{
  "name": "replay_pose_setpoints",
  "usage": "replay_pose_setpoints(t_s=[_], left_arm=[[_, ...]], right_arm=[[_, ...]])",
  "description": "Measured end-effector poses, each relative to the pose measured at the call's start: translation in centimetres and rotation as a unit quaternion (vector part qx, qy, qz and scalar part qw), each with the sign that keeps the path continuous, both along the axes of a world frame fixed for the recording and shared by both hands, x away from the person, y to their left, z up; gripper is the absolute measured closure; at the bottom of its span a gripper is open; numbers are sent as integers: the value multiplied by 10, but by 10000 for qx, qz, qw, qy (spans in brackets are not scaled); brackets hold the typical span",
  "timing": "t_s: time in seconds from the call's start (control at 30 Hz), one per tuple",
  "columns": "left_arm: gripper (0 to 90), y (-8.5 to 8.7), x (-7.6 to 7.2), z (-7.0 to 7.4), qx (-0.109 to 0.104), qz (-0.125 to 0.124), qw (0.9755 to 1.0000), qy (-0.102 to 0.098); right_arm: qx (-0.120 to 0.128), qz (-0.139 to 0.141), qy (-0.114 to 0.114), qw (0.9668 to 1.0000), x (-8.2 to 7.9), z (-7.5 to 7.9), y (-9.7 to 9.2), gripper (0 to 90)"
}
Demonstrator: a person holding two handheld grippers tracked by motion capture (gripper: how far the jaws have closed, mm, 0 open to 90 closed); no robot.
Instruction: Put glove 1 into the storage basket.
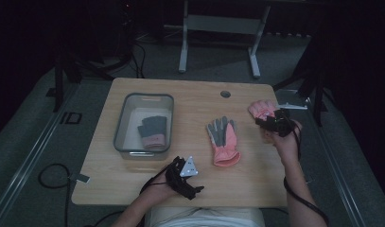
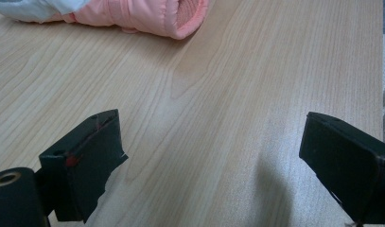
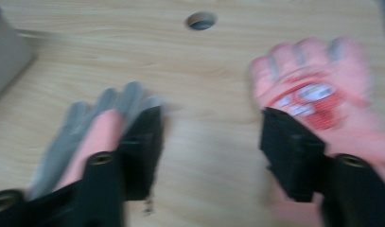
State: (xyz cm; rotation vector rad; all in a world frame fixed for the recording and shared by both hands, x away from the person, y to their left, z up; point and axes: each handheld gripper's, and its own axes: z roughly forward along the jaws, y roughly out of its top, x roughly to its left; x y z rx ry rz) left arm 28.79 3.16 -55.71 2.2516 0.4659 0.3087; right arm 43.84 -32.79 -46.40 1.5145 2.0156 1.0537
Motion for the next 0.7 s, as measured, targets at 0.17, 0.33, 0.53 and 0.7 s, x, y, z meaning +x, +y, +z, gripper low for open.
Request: replay_pose_setpoints(t_s=[0.17, 0.33, 0.53, 0.7], left_arm=[[65, 0, -1, 0, 3, -22, 10000, 3], [65, 0, 0, -1, 5, -29, 10000, 7], [65, 1, -1, 0, -74, 29, 10000, 1], [65, 1, -1, -2, -47, 21, 10000, 15]], right_arm=[[-408, -4, -179, 9990, 17, 6, -21, 644], [-724, 75, -248, 9970, 35, 5, -38, 692], [-1051, 169, -90, 9943, 60, -8, -49, 637], [-1289, 219, 55, 9914, 77, -23, -47, 569]])
